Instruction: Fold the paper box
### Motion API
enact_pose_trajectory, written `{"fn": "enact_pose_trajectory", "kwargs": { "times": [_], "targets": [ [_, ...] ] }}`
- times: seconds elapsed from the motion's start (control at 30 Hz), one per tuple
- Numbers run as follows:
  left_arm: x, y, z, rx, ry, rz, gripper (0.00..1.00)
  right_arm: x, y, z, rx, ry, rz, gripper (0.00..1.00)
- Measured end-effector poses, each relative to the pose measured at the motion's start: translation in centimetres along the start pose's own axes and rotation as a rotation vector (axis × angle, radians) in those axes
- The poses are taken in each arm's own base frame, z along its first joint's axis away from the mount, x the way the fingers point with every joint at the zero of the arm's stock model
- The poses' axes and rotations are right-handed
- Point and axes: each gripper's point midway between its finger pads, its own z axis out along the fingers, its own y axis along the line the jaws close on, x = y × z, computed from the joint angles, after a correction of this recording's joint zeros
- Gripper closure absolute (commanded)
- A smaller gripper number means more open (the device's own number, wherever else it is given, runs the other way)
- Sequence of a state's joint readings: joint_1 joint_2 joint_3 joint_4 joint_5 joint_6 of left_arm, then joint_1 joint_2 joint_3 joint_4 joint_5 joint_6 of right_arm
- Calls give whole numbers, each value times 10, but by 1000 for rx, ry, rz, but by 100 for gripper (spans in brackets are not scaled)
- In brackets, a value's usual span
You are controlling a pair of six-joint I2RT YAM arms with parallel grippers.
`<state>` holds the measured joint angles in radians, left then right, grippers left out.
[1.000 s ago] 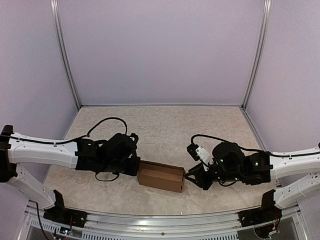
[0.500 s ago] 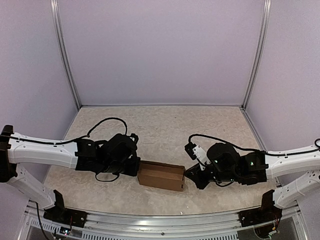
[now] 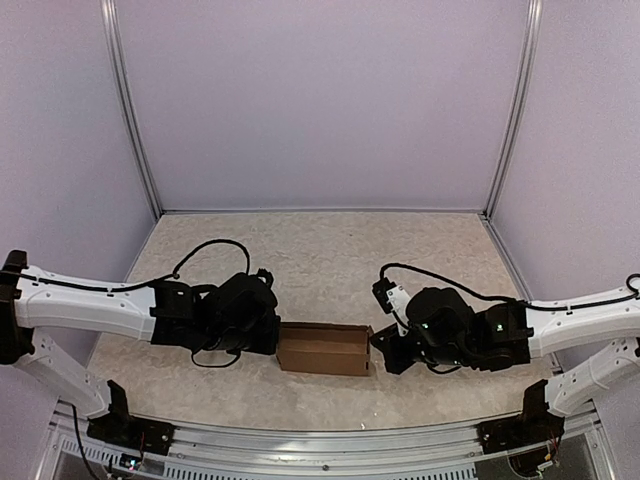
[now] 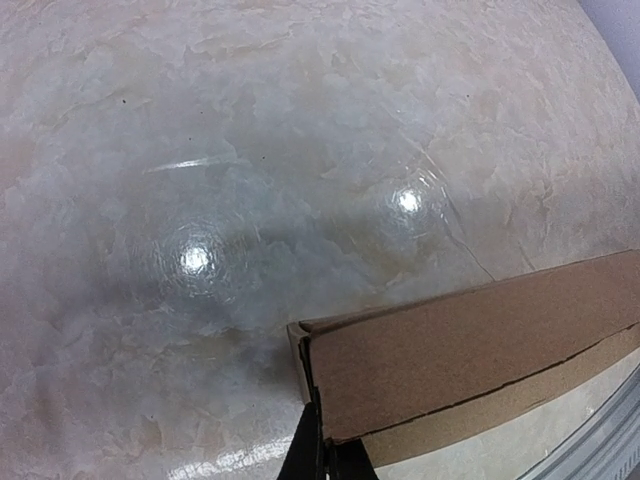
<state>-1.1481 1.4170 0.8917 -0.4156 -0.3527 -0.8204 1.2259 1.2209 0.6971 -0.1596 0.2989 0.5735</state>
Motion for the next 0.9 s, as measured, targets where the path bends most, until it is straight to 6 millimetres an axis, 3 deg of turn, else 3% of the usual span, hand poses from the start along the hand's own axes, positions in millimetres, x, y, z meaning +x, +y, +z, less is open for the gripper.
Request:
{"fn": "enact_pose_trajectory", "kwargs": {
  "times": [0.9],
  "targets": [
    [4,-2,0,-84,-25,-46,100,-28,1,-1,72,-103,226,100]
  ]
}}
